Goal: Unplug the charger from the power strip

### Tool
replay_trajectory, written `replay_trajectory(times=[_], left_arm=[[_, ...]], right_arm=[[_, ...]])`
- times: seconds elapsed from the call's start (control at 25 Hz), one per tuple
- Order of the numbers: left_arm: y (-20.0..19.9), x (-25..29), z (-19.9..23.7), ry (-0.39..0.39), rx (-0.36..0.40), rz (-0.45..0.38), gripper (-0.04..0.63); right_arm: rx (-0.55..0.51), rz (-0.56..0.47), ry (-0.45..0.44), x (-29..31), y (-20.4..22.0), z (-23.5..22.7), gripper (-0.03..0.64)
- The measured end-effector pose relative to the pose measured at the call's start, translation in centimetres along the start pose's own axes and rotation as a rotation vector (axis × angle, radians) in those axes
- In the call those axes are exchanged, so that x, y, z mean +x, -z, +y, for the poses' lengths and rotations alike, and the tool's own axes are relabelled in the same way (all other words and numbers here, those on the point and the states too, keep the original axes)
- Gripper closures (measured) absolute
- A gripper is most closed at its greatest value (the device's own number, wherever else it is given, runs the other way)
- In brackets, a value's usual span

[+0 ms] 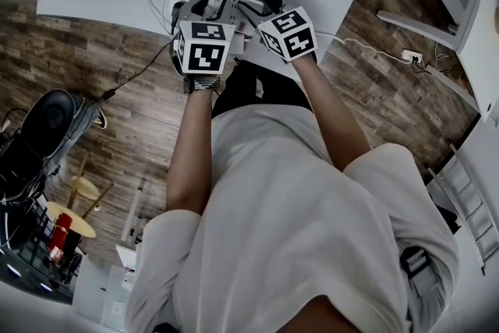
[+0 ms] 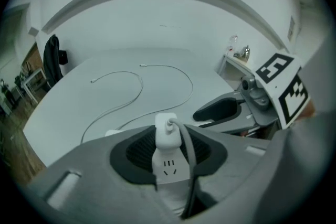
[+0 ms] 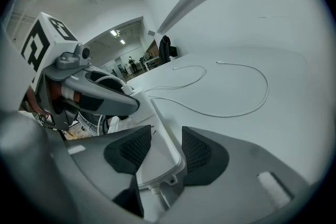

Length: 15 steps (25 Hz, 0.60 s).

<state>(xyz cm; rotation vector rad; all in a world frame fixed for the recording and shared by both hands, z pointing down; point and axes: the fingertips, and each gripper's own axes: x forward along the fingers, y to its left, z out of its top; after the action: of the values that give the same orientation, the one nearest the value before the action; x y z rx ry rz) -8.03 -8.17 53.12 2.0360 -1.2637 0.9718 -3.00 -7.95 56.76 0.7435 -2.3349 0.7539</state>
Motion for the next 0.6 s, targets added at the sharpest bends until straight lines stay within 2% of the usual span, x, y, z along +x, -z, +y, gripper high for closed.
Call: replay_trajectory(times=[0.12,0.2,0.48,0.6], left_arm=[[0.3,0.09,-0.33,-0.041,0.078,0.022,0.456],[0.39,0.15,-0.45,-0.046,0.085,0.024,0.456],[0.29,0.2,-0.31,-0.016,0.016,0.007,0.457],[0.28,0.05,0.04,0.011,-0.06,-0.01,0.457]], right_arm=[[-0.004,0.0,-0.002,-0.02,0.05,0.04,0.428],[-0.003,0.001,-0.003,-0.05,0.13,0.0,0.428],[0.007,-0.002,-0.003,-0.03,0.16,-0.15,0.428],[0.011,-0.005,-0.005,-0.07,0.08,-0.17,0.428]])
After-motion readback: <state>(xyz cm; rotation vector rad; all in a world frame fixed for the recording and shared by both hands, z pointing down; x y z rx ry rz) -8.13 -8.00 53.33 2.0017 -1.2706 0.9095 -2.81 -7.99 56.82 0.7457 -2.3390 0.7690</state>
